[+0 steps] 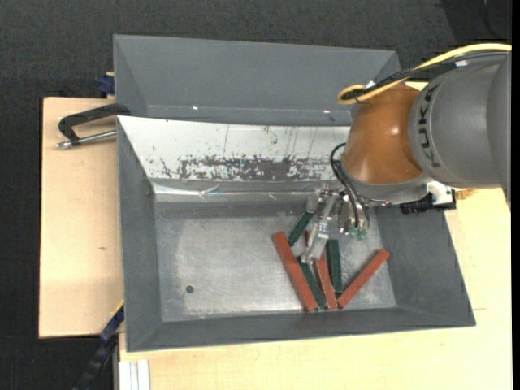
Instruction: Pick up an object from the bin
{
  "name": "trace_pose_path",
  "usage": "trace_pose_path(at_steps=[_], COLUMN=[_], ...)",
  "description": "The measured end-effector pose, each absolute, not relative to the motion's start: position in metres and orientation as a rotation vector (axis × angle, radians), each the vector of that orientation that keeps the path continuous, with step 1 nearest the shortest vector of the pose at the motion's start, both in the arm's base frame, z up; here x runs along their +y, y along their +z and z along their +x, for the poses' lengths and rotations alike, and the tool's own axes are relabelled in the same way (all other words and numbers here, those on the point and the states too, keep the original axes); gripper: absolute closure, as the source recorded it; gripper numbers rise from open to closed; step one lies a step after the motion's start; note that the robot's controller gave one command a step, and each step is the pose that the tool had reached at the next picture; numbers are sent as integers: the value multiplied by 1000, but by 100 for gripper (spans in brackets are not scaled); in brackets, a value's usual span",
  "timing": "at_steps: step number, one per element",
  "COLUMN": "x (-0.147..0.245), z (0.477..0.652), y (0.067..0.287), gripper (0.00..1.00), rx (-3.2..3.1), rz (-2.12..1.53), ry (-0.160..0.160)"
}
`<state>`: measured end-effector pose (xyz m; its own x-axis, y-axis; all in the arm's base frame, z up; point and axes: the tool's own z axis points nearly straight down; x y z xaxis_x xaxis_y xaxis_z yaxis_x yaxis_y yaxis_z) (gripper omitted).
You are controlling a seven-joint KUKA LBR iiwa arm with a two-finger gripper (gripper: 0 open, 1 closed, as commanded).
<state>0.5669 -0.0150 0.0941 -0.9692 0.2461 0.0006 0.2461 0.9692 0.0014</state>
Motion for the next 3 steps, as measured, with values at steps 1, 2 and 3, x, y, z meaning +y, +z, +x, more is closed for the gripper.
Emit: trace_pose_path(at_steps=[1, 2, 3], x=[-27, -20, -29], z=[565, 569, 556], y=[75, 88, 96], gripper=[0, 0, 0], rx=[-3138, -3129, -3113], rz=[-220, -326, -432], ry=[-2, -2, -3])
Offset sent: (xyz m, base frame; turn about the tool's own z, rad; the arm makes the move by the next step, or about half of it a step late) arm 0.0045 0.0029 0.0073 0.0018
